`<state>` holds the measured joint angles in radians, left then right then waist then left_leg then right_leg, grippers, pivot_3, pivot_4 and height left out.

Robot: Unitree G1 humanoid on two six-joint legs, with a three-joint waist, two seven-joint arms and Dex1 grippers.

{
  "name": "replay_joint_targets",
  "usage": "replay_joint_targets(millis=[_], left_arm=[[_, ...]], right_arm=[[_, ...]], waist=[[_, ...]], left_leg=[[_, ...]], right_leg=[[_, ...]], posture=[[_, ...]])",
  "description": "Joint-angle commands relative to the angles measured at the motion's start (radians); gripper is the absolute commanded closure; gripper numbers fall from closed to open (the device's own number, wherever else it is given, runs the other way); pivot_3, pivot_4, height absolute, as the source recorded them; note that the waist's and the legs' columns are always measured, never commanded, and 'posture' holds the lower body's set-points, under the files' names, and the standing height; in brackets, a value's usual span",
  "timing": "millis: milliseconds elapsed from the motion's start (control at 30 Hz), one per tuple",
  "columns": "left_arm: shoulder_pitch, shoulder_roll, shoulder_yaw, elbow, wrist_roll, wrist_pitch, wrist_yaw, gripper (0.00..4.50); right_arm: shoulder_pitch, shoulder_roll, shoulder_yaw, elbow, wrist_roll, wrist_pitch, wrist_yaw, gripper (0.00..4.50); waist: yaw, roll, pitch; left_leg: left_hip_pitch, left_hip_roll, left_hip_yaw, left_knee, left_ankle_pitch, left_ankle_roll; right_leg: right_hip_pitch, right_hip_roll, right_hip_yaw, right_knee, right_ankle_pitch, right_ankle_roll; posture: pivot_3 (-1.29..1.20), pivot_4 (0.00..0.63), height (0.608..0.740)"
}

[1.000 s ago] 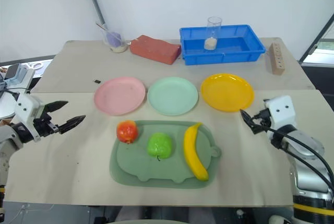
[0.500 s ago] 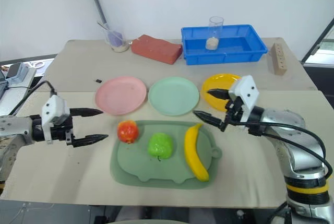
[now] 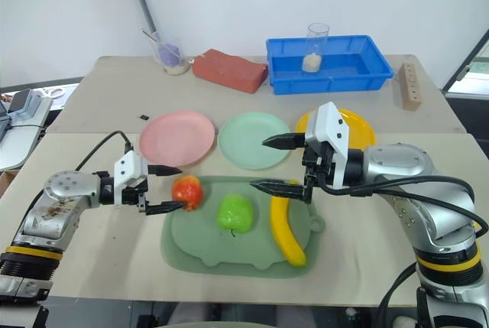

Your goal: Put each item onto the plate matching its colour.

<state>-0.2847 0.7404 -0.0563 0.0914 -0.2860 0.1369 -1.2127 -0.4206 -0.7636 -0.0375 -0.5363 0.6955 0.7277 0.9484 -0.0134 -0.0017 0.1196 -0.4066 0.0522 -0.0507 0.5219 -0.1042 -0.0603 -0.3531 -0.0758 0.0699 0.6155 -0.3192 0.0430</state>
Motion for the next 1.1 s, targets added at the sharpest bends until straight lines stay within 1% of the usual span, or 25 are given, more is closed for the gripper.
replay_joint_targets(millis=[33,167,333,433,467,500,633,700,767,833,933,1000,1067,1100], left_arm=[[-0.032,-0.029,-0.021,0.017,0.03,-0.028,0.019,0.0],[-0.035,-0.044,-0.046,0.054,0.062,-0.056,0.024,0.0],[-0.037,-0.049,-0.052,0.087,0.069,-0.068,0.017,0.0],[-0.039,-0.055,-0.043,0.082,0.051,-0.062,0.013,0.81],[-0.041,-0.056,-0.041,0.08,0.047,-0.058,0.012,1.17],[-0.044,-0.057,-0.04,0.079,0.045,-0.054,0.011,1.29],[-0.048,-0.059,-0.03,0.065,0.029,-0.031,0.014,1.29],[-0.056,-0.062,-0.009,0.046,0.0,0.022,0.032,1.29],[-0.083,-0.072,0.033,0.038,-0.044,0.098,0.07,1.29],[-0.147,-0.087,0.091,0.077,-0.073,0.158,0.141,1.29],[-0.247,-0.122,0.155,0.164,-0.06,0.195,0.285,1.29],[-0.29,-0.147,0.169,0.215,-0.038,0.203,0.359,1.29],[-0.317,-0.178,0.169,0.264,-0.004,0.192,0.435,1.29],[-0.331,-0.197,0.166,0.295,0.017,0.187,0.483,1.29]], right_arm=[[-0.027,-0.003,-0.018,-0.04,0.032,0.002,-0.013,0.06],[-0.027,-0.009,-0.017,-0.044,0.039,0.002,-0.02,0.06],[-0.024,-0.016,-0.018,-0.047,0.042,-0.001,-0.023,0.06],[-0.021,-0.015,-0.02,-0.048,0.045,-0.002,-0.028,0.0],[-0.02,-0.015,-0.02,-0.047,0.045,-0.003,-0.03,0.0],[-0.02,-0.015,-0.019,-0.046,0.046,-0.004,-0.031,0.0],[-0.017,-0.013,-0.016,-0.046,0.047,-0.007,-0.035,0.0],[-0.017,-0.012,-0.014,-0.044,0.043,-0.01,-0.039,0.0],[-0.019,-0.01,-0.012,-0.041,0.038,-0.011,-0.045,0.0],[-0.035,0.0,-0.007,-0.035,0.04,0.003,-0.065,0.0],[-0.1,0.023,0.064,-0.006,-0.038,0.021,-0.137,0.0],[-0.149,0.069,0.092,0.018,-0.063,0.043,-0.205,0.0],[-0.199,0.145,0.1,0.044,-0.066,0.081,-0.289,0.0],[-0.224,0.176,0.118,0.06,-0.092,0.091,-0.329,0.0]], waist=[[0.0,-0.001,0.001],[-0.003,-0.001,0.001],[-0.002,-0.001,0.001],[-0.002,-0.001,0.001],[-0.002,-0.001,0.001],[-0.002,-0.001,0.001],[-0.002,-0.001,0.001],[-0.002,-0.001,0.001],[-0.001,-0.002,0.001],[0.0,-0.003,0.002],[-0.001,-0.004,0.003],[-0.005,-0.003,0.002],[-0.009,-0.003,0.002],[-0.011,-0.002,0.001]], left_leg=[[0.0,0.0,0.0,0.0,0.0,0.0],[0.0,0.0,0.0,0.0,0.0,0.0],[0.0,0.0,0.0,0.001,0.0,0.0],[0.0,0.0,0.0,0.001,0.0,0.0],[0.0,0.0,0.0,0.001,0.0,0.0],[0.0,0.0,0.0,0.001,0.0,0.0],[0.0,0.0,0.0,0.001,0.0,0.0],[0.0,0.0,0.0,0.001,0.0,0.0],[0.0,0.0,0.0,0.001,0.0,0.0],[0.0,0.0,-0.001,0.001,0.0,0.0],[0.0,0.0,-0.002,0.001,0.0,0.0],[0.001,-0.001,-0.002,0.002,0.0,0.0],[0.002,-0.001,-0.002,0.002,0.0,0.0],[0.003,-0.001,-0.002,0.002,0.001,0.001]], right_leg=[[0.0,0.0,0.0,0.0,0.0,0.0],[0.0,0.0,0.0,0.0,0.0,0.001],[0.0,0.0,0.0,0.001,0.001,0.001],[0.0,0.0,0.0,0.001,0.001,0.001],[0.0,0.0,0.0,0.001,0.001,0.001],[0.0,0.0,0.0,0.001,0.001,0.001],[0.0,0.0,0.0,0.001,0.001,0.001],[0.0,0.0,0.0,0.001,0.001,0.001],[0.0,0.0,0.0,0.001,0.001,0.001],[0.0,0.001,0.0,0.002,0.001,0.002],[0.0,0.001,-0.001,0.004,0.001,0.002],[0.0,0.001,-0.001,0.004,0.002,0.003],[0.001,0.001,0.0,0.004,0.003,0.004],[0.001,0.001,0.0,0.004,0.005,0.009]], posture=[[0.0,0.15,0.74],[0.0,0.15,0.74],[0.0,0.15,0.74],[0.0,0.15,0.74],[0.0,0.15,0.74],[0.0,0.15,0.74],[0.0,0.15,0.74],[0.0,0.15,0.74],[0.0,0.15,0.74],[0.0,0.15,0.74],[0.0,0.15,0.74],[0.0,0.15,0.74],[0.0,0.15,0.74],[0.0,0.15,0.74]])
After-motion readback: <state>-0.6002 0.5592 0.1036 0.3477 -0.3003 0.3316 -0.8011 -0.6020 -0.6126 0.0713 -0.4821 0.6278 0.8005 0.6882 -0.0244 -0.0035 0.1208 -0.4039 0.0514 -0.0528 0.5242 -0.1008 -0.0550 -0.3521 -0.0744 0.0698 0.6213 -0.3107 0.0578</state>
